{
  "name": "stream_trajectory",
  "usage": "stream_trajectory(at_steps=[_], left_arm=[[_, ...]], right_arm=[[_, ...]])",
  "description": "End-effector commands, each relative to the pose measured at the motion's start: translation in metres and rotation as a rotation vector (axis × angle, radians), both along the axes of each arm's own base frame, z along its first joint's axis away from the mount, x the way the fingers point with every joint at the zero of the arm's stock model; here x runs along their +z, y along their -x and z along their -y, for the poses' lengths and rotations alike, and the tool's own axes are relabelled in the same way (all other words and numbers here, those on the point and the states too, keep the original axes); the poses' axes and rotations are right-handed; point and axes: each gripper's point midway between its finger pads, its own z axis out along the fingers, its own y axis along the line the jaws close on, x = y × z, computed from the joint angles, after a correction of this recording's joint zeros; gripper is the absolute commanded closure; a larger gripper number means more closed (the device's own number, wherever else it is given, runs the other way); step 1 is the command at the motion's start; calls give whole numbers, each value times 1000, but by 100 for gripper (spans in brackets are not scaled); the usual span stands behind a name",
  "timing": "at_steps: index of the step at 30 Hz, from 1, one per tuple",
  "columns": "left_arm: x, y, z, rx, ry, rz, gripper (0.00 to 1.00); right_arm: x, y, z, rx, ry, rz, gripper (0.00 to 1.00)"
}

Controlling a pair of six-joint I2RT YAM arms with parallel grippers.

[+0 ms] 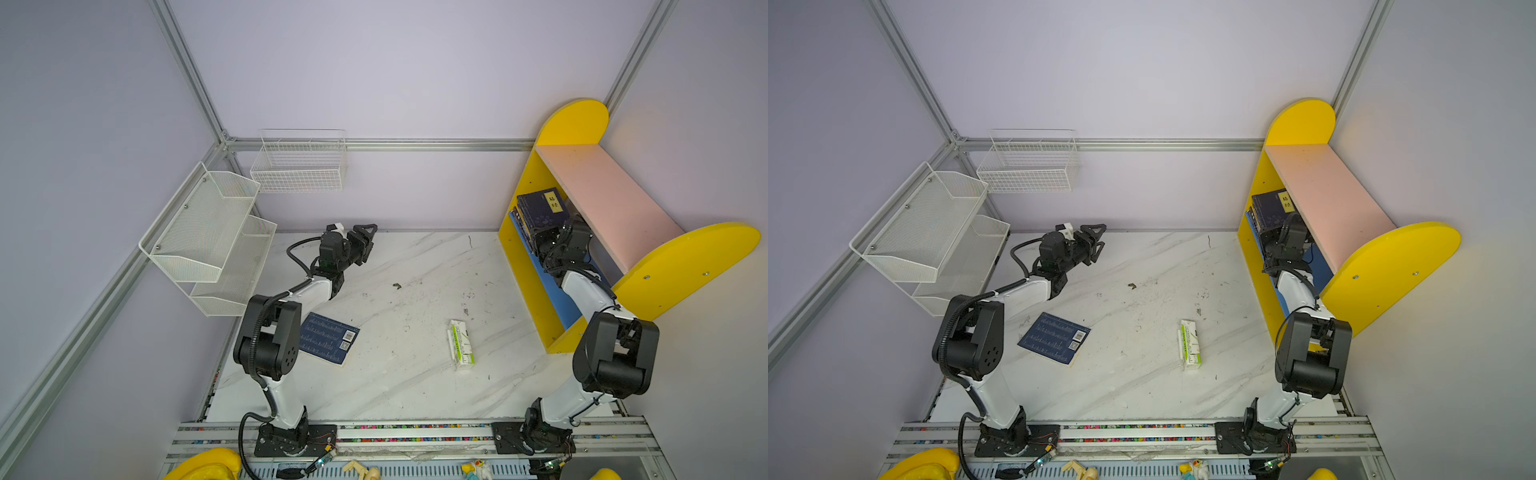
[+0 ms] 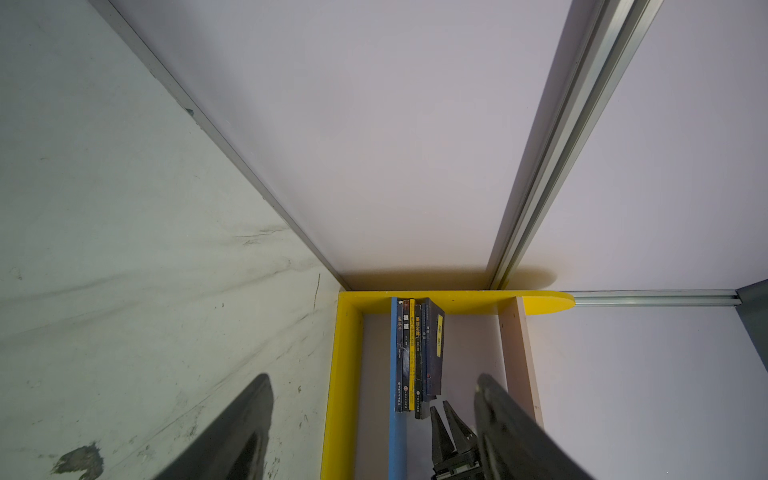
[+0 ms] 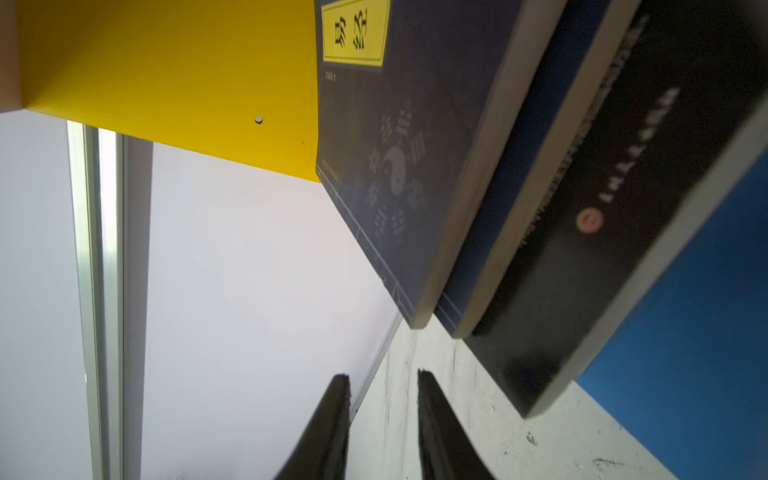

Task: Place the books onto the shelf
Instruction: 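Open the right gripper and withdraw it from the shelf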

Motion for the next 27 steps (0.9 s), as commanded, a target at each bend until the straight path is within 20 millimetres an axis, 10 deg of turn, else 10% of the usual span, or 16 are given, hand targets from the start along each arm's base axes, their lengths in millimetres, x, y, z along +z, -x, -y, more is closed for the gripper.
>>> stream_trajectory(at_steps=[1, 15, 27], left_arm=[[-7, 1, -3, -1, -1, -2, 25], [-7, 2, -10, 35, -7, 2, 24], [-7, -1, -13, 48, -9, 1, 24]], right_arm=[[43, -19, -9, 87, 66, 106, 71], [21, -66, -3, 103, 80, 41, 76], [14, -69, 17, 4, 136, -9, 79]])
